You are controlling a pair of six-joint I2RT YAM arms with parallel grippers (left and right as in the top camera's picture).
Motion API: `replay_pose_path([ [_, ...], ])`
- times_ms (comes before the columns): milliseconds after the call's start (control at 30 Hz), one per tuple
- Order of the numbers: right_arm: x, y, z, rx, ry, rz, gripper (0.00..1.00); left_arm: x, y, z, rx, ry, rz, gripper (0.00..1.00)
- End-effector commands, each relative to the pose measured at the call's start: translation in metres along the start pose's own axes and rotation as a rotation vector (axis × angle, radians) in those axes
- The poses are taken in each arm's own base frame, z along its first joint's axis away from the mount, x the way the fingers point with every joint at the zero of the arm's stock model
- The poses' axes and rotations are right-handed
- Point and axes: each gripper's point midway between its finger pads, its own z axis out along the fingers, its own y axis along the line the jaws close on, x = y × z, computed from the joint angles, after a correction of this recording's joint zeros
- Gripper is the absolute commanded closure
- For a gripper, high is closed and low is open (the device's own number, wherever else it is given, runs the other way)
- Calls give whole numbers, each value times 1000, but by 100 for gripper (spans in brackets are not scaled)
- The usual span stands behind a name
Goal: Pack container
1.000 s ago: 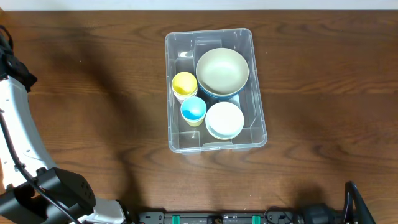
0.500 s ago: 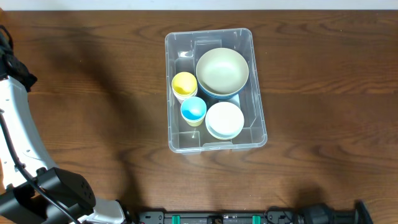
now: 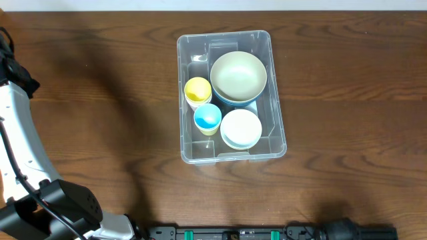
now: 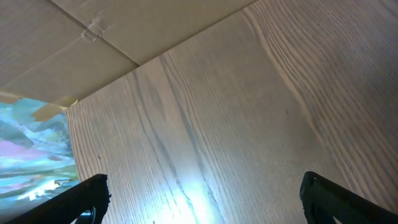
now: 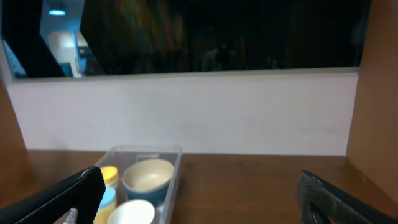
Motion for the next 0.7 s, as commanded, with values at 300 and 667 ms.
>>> replay_pose_path([
  [300, -6, 32, -9, -174, -36, -81, 1, -1, 3, 2, -21, -3, 6, 2],
  [667, 4, 65, 35, -367, -39, -117, 1, -1, 3, 2, -21, -3, 6, 2],
])
